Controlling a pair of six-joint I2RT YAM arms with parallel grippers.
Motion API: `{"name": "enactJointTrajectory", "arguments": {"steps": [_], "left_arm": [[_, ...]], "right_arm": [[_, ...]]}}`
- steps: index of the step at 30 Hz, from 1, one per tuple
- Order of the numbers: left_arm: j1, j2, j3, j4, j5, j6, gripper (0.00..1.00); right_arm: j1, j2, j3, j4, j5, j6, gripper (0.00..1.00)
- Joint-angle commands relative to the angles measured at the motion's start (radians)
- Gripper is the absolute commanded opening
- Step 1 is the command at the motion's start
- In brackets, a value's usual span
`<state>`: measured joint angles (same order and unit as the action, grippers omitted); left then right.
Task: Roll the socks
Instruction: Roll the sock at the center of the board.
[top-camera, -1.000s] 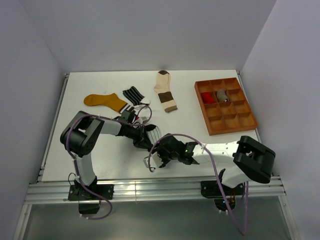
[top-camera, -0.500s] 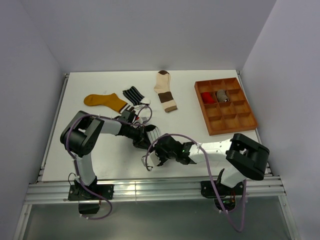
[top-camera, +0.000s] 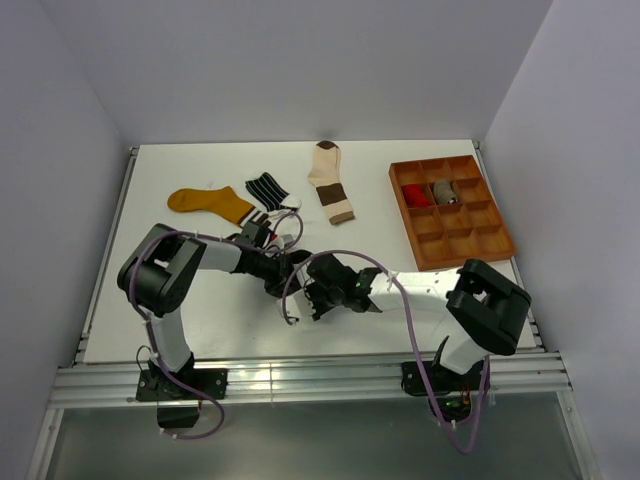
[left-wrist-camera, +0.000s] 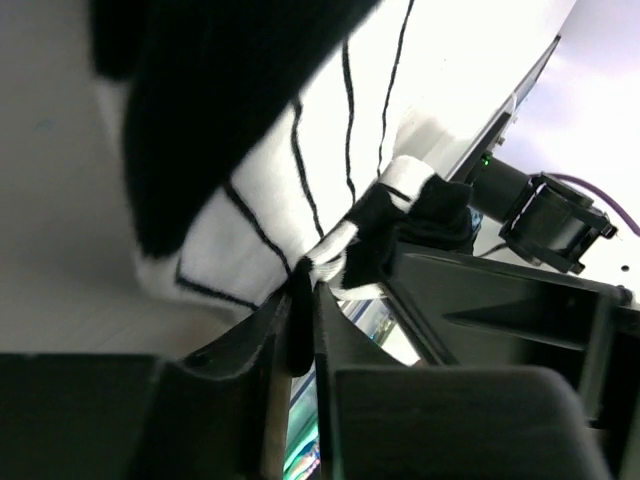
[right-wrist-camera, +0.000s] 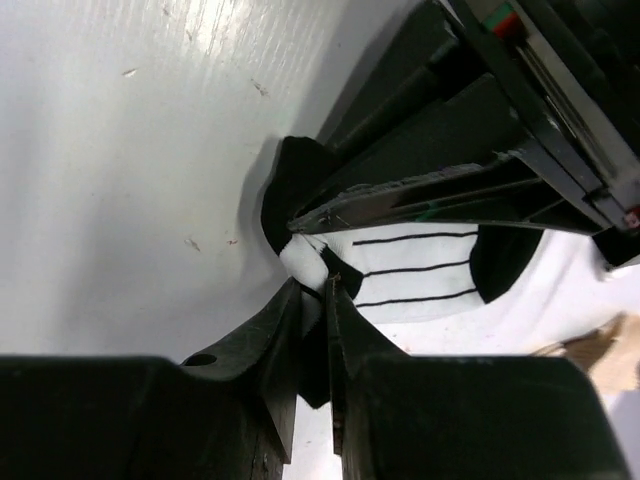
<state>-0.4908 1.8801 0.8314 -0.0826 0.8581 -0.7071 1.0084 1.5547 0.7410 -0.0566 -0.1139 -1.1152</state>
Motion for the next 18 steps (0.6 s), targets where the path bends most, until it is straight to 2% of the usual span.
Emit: {"name": "enactJointTrajectory", "arguments": {"steps": [1, 2, 3, 6, 9, 18], "left_arm": [[-0.005, -0.018, -0.067, -0.016, -0.175, -0.002, 0.19], [-0.005, -0.041, -0.086, 0.003, -0.182, -0.014, 0.21], [-0.005, -0.051, -0.097, 0.021, -0.192, -0.040, 0.28], [-0.005, -0.101, -0.132, 0.105, -0.229, -0.083, 0.35], [-0.005, -0.144, -0.144, 0.122, -0.270, -0.091, 0.41], [-0.005, -0.295, -0.230, 0.219, -0.447, -0.143, 0.41]], "right_arm": [[-0.045, -0.002, 0.095, -0.149, -0.073, 0.061, 0.18], [-0.053, -0.001, 0.107, -0.208, -0.093, 0.071, 0.18], [-0.065, 0.001, 0.133, -0.236, -0.111, 0.078, 0.18], [-0.083, 0.011, 0.170, -0.314, -0.171, 0.109, 0.17], [-0.093, 0.050, 0.211, -0.385, -0.213, 0.127, 0.15], [-0.166, 0.198, 0.389, -0.592, -0.358, 0.186, 0.15]]}}
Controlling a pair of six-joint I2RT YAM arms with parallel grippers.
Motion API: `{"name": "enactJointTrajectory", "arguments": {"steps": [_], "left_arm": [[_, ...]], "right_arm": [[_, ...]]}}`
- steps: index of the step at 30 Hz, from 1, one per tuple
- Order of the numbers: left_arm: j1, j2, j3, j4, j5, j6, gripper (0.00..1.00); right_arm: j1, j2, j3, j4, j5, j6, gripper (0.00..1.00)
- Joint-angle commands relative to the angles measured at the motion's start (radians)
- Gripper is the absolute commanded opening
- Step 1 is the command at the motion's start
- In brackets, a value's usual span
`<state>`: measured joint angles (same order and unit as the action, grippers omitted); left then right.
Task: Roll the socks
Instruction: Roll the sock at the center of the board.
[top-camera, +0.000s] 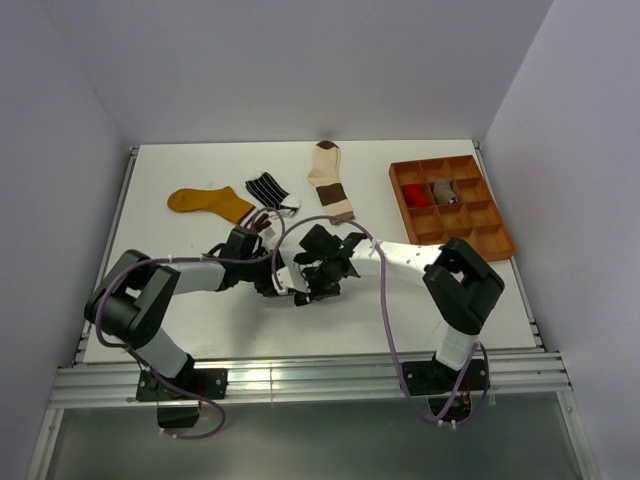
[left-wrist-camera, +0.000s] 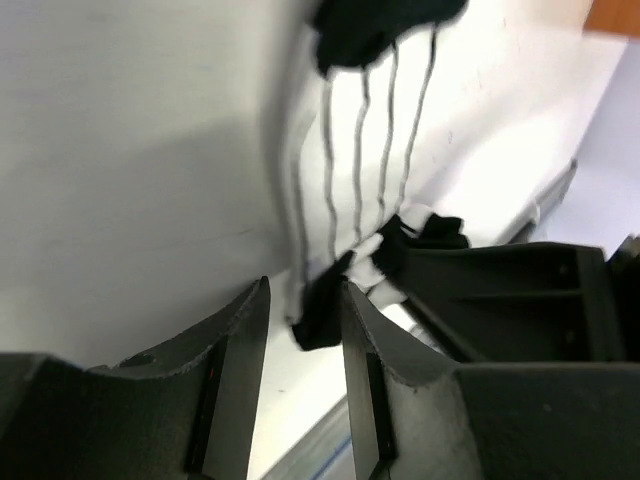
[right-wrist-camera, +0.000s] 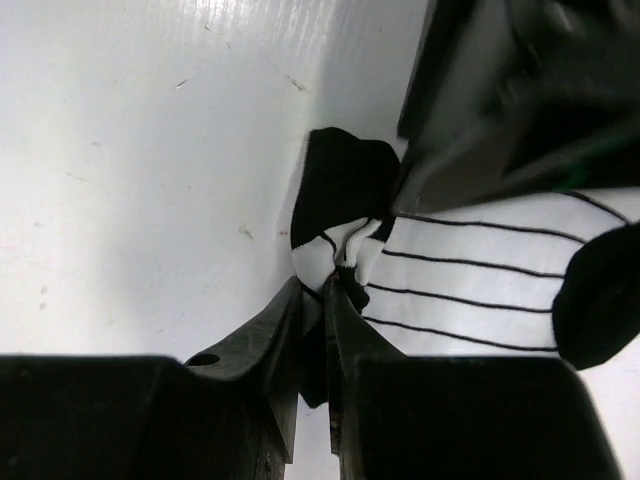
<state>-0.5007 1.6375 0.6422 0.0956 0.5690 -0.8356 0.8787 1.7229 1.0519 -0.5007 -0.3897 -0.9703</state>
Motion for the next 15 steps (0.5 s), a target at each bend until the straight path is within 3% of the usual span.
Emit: {"name": "enactJointTrajectory", "arguments": {"steps": [1, 6, 11, 15], "left_arm": [[0.004, -0.070, -0.055, 0.046, -0.170, -0.014, 0.41], [0.002, -0.154, -0.094, 0.068, -0.230, -0.011, 0.40], [-0.013, -0.235, -0.185, 0.193, -0.280, -0.055, 0.39], [-0.061, -0.317, -0.245, 0.256, -0.356, -0.071, 0.39]], "right_arm": [[-0.046, 0.044, 0.101, -0.176, -0.093, 0.044, 0.15], [-0.113, 0.144, 0.270, -0.364, -0.176, 0.053, 0.15], [-0.170, 0.300, 0.459, -0.563, -0.293, 0.067, 0.15], [-0.191, 0.378, 0.531, -0.628, -0.324, 0.081, 0.15]]}}
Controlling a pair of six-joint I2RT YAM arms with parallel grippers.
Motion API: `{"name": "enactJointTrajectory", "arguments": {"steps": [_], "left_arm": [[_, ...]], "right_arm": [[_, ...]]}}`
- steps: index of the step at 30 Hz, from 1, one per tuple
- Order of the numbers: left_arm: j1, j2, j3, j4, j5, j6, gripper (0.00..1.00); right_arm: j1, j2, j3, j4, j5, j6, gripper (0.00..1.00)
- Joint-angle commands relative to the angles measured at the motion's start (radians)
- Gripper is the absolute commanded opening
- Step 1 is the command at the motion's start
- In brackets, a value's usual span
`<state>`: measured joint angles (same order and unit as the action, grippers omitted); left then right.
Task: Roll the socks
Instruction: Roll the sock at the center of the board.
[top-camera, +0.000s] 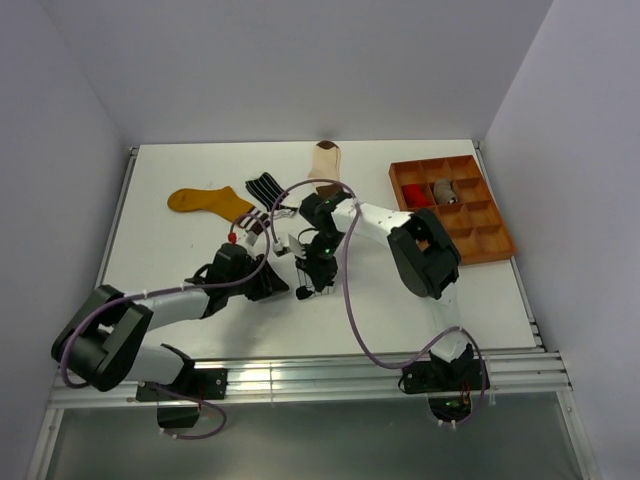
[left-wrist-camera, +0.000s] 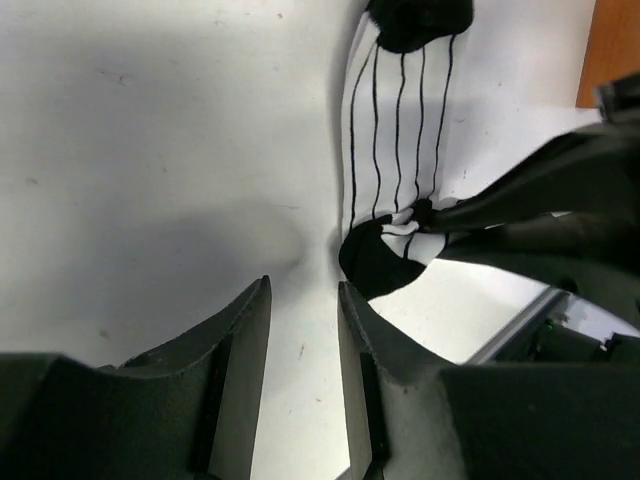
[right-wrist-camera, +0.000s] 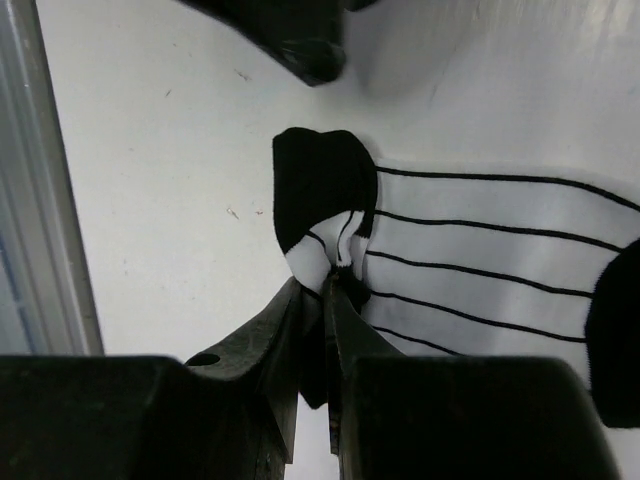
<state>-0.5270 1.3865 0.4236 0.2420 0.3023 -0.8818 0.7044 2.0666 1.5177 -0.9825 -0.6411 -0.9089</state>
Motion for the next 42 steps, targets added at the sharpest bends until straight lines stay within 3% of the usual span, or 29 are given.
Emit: {"name": "enactJointTrajectory", "arguments": {"steps": [1, 6, 14, 30, 42], "left_arm": [[-0.065, -0.081, -0.035, 0.114, -0.142, -0.023, 0.39], [-0.165, -0.161, -0.013, 0.132, -0.270, 0.046, 0.43], [-0.297, -0.046, 0.072, 0.223, -0.356, 0.211, 0.45], [-0.315, 0.186, 0.083, 0.505, -0.212, 0.326, 0.47], [-0.315, 0.276, 0.106, 0.526, -0.140, 0.320, 0.43]], "right_arm": [[-0.020, 0.047, 0.076, -0.157, -0.078, 0.030, 0.15], [-0.046, 0.111, 0.130, -0.200, -0.083, 0.079, 0.15], [-0.097, 0.208, 0.231, -0.319, -0.158, 0.094, 0.14], [-0.149, 0.280, 0.231, -0.369, -0.219, 0.088, 0.13], [-0.198, 0.319, 0.242, -0.393, -0.256, 0.087, 0.11]]}}
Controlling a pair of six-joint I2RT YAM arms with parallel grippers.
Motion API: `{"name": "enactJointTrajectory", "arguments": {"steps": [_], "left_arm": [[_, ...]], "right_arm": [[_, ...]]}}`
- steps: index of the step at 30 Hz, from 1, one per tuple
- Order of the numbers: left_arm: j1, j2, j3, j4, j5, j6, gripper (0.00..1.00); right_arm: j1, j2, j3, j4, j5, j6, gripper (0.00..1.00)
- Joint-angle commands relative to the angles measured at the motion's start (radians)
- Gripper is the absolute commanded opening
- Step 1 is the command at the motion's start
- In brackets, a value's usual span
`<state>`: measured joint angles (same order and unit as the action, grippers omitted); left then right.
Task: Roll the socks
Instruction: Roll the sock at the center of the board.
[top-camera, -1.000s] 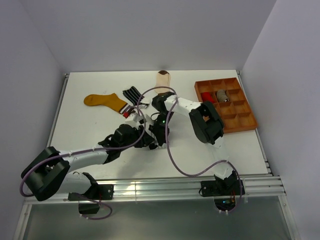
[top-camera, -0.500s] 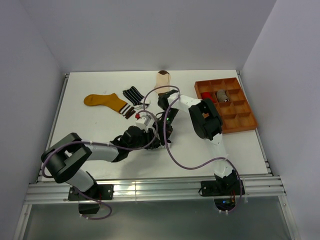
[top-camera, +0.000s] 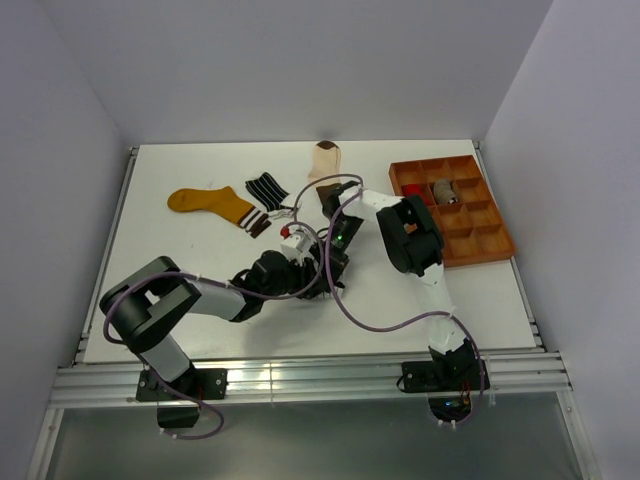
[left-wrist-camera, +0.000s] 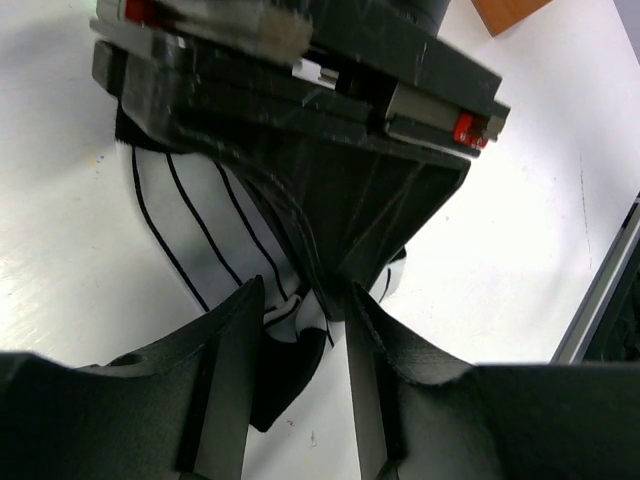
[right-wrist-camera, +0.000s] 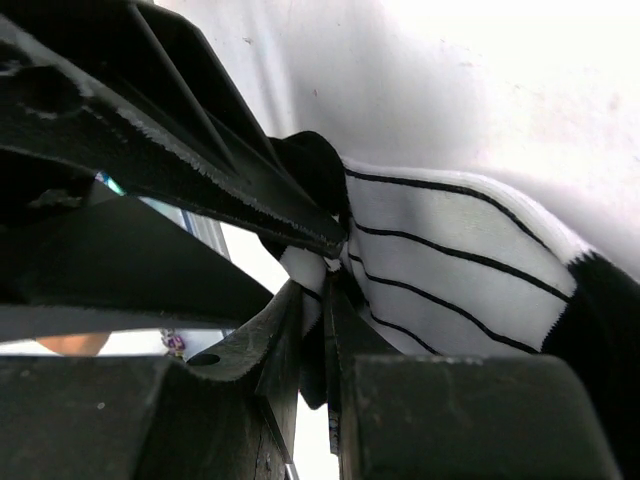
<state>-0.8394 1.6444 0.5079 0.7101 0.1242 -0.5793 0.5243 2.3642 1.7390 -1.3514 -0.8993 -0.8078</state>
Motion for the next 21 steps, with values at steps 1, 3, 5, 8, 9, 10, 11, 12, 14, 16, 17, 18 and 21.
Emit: {"name": "enactJointTrajectory", "arguments": {"steps": [1, 3, 5, 8, 9, 10, 11, 12, 14, 16, 17, 18, 21], "left_arm": [[-0.001, 0.020, 0.018, 0.069, 0.045, 0.013, 0.43], [0.000, 0.025, 0.006, 0.084, 0.060, 0.004, 0.43], [0.003, 0.029, -0.005, 0.112, 0.072, -0.008, 0.43], [0.013, 0.041, -0.012, 0.120, 0.095, -0.022, 0.43], [0.013, 0.048, -0.011, 0.120, 0.098, -0.027, 0.43], [0.013, 0.051, -0.011, 0.121, 0.101, -0.027, 0.43], [0.013, 0.052, -0.009, 0.121, 0.104, -0.027, 0.43], [0.013, 0.058, -0.006, 0.114, 0.103, -0.028, 0.42], [0.013, 0.060, -0.006, 0.104, 0.086, -0.031, 0.43], [0.013, 0.064, -0.002, 0.091, 0.083, -0.033, 0.42], [0.014, 0.068, 0.004, 0.082, 0.077, -0.034, 0.41], [0.014, 0.071, 0.006, 0.080, 0.077, -0.036, 0.41], [0.014, 0.077, 0.011, 0.069, 0.072, -0.051, 0.36]], "right_arm": [[-0.020, 0.024, 0.021, -0.025, 0.003, -0.016, 0.11], [-0.029, 0.027, 0.017, -0.022, 0.005, -0.013, 0.11], [-0.035, 0.030, 0.024, -0.028, 0.002, -0.016, 0.11], [-0.043, 0.027, 0.017, -0.009, 0.014, 0.012, 0.10], [-0.044, 0.029, 0.016, -0.009, 0.014, 0.009, 0.10], [-0.044, 0.027, 0.010, -0.003, 0.014, 0.012, 0.10], [-0.047, 0.027, 0.008, 0.003, 0.019, 0.022, 0.10], [-0.047, 0.029, 0.004, 0.006, 0.020, 0.028, 0.10], [-0.053, 0.032, 0.004, 0.005, 0.017, 0.027, 0.10], [-0.058, 0.035, 0.001, 0.005, 0.016, 0.033, 0.10], [-0.061, 0.036, 0.002, 0.002, 0.016, 0.033, 0.10], [-0.061, 0.038, 0.001, 0.000, 0.014, 0.033, 0.10], [-0.066, 0.035, -0.006, 0.001, 0.014, 0.032, 0.10]]}}
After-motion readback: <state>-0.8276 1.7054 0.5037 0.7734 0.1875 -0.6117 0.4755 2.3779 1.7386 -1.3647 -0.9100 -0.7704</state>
